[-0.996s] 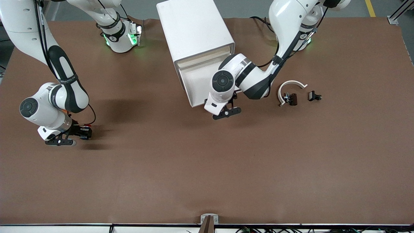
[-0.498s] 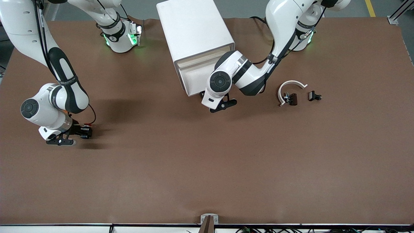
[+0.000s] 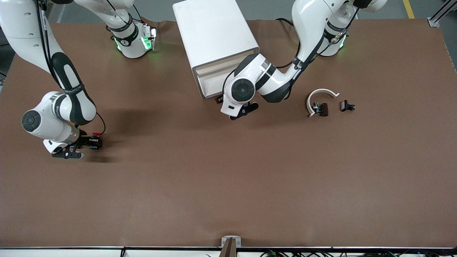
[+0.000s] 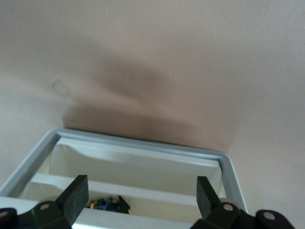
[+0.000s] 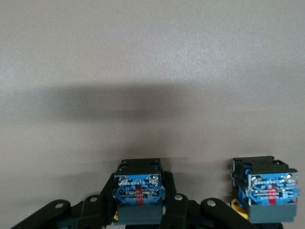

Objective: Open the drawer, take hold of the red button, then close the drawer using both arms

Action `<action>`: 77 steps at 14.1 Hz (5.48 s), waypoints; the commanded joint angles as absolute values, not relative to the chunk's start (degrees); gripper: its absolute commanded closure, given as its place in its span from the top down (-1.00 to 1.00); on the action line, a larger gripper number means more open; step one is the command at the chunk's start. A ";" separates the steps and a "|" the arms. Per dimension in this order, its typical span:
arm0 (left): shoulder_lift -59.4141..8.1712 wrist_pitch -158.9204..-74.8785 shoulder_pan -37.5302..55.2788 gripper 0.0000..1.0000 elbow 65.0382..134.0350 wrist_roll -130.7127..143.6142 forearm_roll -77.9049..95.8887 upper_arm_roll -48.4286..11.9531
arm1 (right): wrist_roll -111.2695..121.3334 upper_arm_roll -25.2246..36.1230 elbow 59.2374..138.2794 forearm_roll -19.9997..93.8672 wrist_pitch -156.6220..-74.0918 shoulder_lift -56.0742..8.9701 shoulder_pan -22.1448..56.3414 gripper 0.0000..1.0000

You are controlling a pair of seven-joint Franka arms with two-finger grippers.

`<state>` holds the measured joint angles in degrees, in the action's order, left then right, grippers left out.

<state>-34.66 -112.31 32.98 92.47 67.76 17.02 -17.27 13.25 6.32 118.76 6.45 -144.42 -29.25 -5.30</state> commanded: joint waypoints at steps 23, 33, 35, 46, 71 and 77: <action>-34.72 -111.88 32.96 1.00 84.30 71.72 17.58 -13.20 | 12.31 5.27 101.56 6.60 -107.90 -19.60 -5.54 1.00; -25.33 -111.80 21.11 1.00 82.09 65.49 3.69 -7.91 | 6.07 5.19 75.00 2.81 -83.43 -19.69 -3.78 1.00; -23.48 -109.96 18.12 1.00 82.09 62.07 2.90 -7.91 | 0.64 5.19 72.17 2.99 -80.95 -19.69 -3.60 1.00; -11.79 -86.85 2.29 1.00 83.32 21.55 1.41 -8.09 | -4.57 5.54 67.15 3.77 -75.25 -14.26 -4.13 1.00; 8.09 -93.61 3.34 1.00 97.66 3.60 0.35 2.11 | 6.41 -2.03 93.34 -0.70 -80.24 10.63 -9.58 1.00; 7.73 -91.05 3.25 1.00 95.80 3.43 0.88 2.11 | 6.77 -1.58 93.08 0.17 -81.21 10.63 -9.67 1.00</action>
<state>8.60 -92.41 2.82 97.59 4.11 1.45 1.83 5.77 -0.97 92.65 0.06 -80.56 9.83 -8.55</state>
